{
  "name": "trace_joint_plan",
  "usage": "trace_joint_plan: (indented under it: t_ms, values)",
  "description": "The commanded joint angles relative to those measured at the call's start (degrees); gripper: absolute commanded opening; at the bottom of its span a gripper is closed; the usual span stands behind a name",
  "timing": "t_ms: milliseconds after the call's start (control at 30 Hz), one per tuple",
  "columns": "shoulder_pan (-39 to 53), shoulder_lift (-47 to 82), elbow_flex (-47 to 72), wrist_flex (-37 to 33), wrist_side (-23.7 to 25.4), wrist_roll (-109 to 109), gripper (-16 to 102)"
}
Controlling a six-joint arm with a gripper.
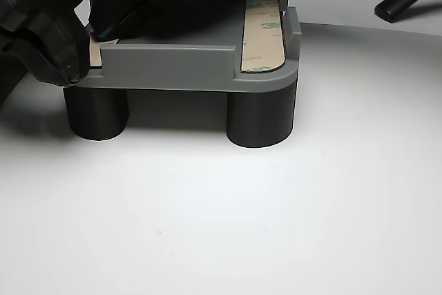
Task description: Peel off protective film from adhesive tape.
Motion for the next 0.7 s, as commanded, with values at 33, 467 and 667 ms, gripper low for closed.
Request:
trace_joint_plan:
  t_ms: [33, 467, 667]
  values:
    - [-0.35, 1.14, -1.67, -0.09, 0.35, -0.26, -11]
    - [-0.35, 1.05, -2.02, -0.35, 0.53, -0.97, -11]
    - [-0.26, 1.41, -1.93, -0.18, 0.53, -1.05, -11]
